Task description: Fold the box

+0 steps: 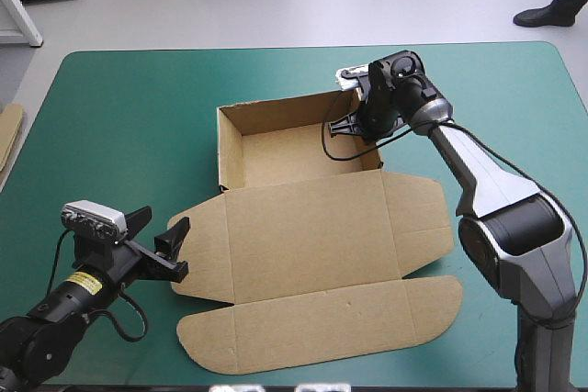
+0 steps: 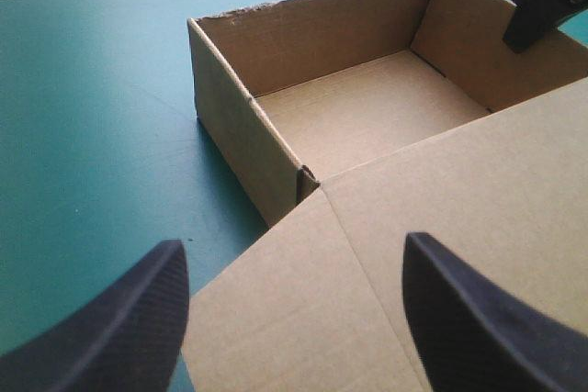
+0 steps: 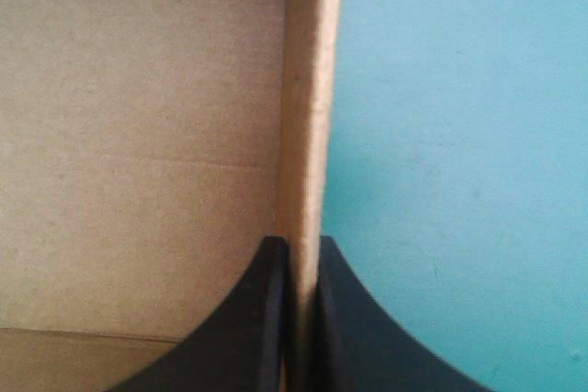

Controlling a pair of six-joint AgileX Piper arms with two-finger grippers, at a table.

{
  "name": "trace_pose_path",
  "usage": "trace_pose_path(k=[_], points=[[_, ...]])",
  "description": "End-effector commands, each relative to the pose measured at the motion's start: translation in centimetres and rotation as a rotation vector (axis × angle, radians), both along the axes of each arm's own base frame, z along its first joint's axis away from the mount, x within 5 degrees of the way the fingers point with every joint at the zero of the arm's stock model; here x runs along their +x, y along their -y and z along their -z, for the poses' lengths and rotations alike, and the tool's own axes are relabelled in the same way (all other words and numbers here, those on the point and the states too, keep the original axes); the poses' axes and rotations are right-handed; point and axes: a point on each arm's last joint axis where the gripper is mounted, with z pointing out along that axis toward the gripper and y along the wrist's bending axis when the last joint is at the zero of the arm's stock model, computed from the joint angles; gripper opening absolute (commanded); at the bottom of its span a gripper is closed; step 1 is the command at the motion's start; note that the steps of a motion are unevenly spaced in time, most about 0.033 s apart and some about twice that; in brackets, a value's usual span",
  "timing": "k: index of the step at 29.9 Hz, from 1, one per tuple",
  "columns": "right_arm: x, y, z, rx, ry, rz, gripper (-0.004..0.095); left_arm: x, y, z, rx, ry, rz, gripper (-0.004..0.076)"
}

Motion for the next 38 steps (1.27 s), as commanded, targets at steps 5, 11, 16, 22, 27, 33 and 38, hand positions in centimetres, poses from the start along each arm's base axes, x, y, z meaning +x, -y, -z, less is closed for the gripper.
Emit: trace_pose_path(k=[5, 11, 16, 22, 27, 33, 38], points=[[0.4, 4.2, -3.0, -0.047, 0.073, 0.062, -0.0017, 0.2, 0.1, -1.2, -0.041, 0.057, -0.011, 0.0475], [1.8, 9.4, -3.1, -0.046, 0.07, 0.184, -0.0017, 0.2, 0.1, -1.2, -0.041, 0.056, -0.011, 0.0475], [2.4, 14.1, -3.1, -0.055, 0.068, 0.28, -0.0017, 0.2, 0.1, -1.2, -0.041, 0.056, -0.011, 0.0475], [2.5, 20.8, -3.2, -0.065, 0.066, 0.43, -0.0017, 0.2, 0.1, -1.2, -0.04, 0.053, -0.01, 0.0475], [1.4, 26.1, -3.9, -0.07, 0.078, 0.551, -0.0017, 0.2, 0.1, -1.2, -0.04, 0.053, -0.01, 0.0475], [-0.8, 32.7, -4.7, -0.065, 0.092, 0.71, -0.0017, 0.2, 0.1, -1.2, -0.039, 0.051, -0.009, 0.0475], [-2.7, 37.0, -4.8, -0.009, 0.093, 0.812, -0.0017, 0.2, 0.1, -1.1, -0.035, 0.037, -0.004, 0.0475]])
